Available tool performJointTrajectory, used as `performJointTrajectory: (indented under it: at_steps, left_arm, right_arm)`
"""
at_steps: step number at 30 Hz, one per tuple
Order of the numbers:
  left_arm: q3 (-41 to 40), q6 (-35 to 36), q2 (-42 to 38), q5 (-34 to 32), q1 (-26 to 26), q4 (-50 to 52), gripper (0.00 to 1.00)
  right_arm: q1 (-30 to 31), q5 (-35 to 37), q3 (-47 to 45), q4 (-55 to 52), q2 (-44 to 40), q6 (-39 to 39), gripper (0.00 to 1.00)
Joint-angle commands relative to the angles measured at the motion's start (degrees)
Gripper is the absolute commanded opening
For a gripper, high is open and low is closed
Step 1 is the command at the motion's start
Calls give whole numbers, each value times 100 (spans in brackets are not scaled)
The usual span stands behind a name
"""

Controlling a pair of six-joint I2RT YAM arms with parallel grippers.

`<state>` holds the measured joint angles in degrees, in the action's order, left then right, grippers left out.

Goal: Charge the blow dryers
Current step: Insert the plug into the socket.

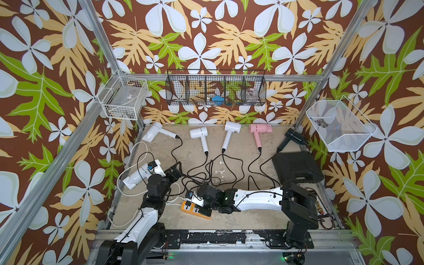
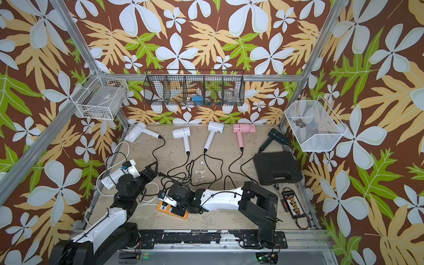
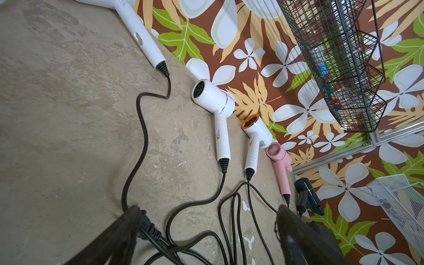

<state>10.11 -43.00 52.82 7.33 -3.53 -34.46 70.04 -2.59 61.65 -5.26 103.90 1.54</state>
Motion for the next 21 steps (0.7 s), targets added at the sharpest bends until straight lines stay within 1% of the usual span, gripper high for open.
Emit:
performJointTrajectory:
  at_steps: [1, 4, 8, 13, 15, 18, 21]
  left_arm:
    - [39, 81, -8, -48, 4, -19, 93]
    - [42, 77, -19, -48, 15, -17, 93]
    - [42, 85, -51, -54, 10, -4, 93]
    - [44, 83, -96, -83, 8, 27, 93]
    - [44, 82, -96, -67, 10, 27, 94]
    - [44, 72, -88, -70, 12, 27, 94]
    - [48, 82, -62, -65, 10, 19, 94]
  right_arm:
    - [-25, 684, -115, -2016, 44, 92, 0]
    - [44, 753, 12, -2221, 265, 152, 0]
    - [106, 793, -184, -2188, 368, 115, 0]
    - [99, 448, -531, -2059, 357, -50, 0]
    - [100, 452, -566, -2028, 403, -105, 0]
    - [100, 387, -433, -1925, 315, -166, 0]
    - [97, 151, -122, -1828, 237, -148, 0]
